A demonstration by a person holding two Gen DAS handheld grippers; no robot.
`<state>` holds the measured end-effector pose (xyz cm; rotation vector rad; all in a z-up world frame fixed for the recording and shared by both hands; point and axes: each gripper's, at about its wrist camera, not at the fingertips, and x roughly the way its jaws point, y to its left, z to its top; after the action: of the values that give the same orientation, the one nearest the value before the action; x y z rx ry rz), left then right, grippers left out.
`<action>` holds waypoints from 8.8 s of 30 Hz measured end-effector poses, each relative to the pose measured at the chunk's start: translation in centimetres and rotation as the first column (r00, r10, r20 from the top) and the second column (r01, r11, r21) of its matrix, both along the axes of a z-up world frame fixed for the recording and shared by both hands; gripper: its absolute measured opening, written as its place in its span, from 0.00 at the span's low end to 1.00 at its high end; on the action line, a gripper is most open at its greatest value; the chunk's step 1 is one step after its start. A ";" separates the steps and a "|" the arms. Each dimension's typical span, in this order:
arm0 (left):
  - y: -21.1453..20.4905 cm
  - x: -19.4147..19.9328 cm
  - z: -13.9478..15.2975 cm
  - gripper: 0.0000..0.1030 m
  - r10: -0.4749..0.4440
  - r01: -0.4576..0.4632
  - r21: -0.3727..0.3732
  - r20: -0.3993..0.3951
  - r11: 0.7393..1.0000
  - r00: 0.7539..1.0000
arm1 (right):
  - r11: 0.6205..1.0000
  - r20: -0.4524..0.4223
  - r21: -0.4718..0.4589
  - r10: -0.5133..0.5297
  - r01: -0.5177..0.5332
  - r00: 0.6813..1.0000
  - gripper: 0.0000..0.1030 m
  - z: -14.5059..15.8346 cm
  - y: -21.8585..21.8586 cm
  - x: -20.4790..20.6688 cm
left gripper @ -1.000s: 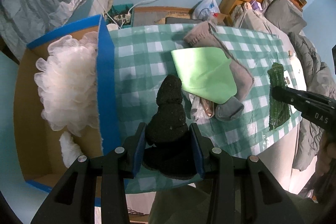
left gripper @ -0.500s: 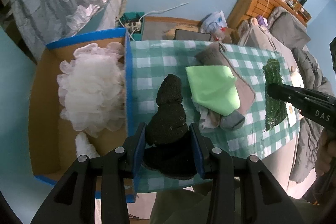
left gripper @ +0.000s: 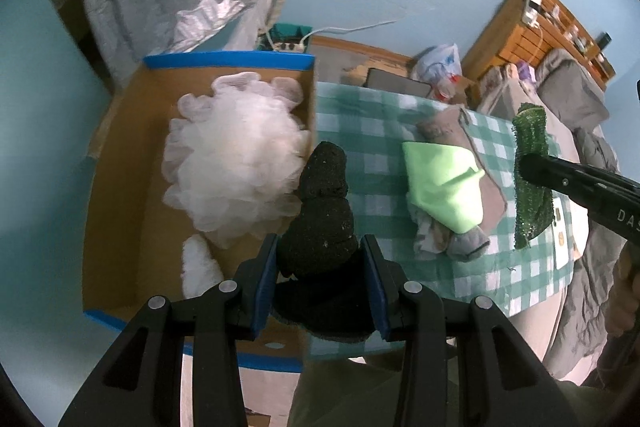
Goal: Organize soft objects
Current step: 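Lift and carry the green pad and black glove with both tools over the box, then open both tools to drop the pad and glove into the box, then move both tools back over the table toward the light green cloth, then grasp the light green cloth with the left tool while the right tool approaches the grey sock, then grasp the grey sock with the right tool while the left tool holds the cloth, then carry the light green cloth and grey sock with both tools over the box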
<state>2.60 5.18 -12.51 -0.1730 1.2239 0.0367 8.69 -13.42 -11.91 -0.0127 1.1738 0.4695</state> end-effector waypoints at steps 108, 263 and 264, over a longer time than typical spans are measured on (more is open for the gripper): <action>-2.0 1.5 0.6 0.61 -0.092 0.092 0.000 0.022 0.996 0.996 | 1.000 -0.034 -0.020 0.008 -0.009 0.999 0.64 -0.9 -0.3 1.4; -4.9 -0.6 1.6 0.09 -0.107 0.114 -0.056 0.110 0.992 0.988 | 0.998 -0.042 -0.039 0.046 -0.047 0.998 0.19 -2.8 -3.5 -2.6; -4.7 -0.7 1.9 0.09 -0.102 0.109 -0.051 0.115 0.993 0.988 | 0.998 -0.036 -0.036 0.049 -0.051 0.998 0.19 -2.4 -3.3 -2.5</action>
<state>1.93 0.48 -10.60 -0.1580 1.1207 -0.0995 6.19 -16.70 -14.30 -0.0662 1.2184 0.4936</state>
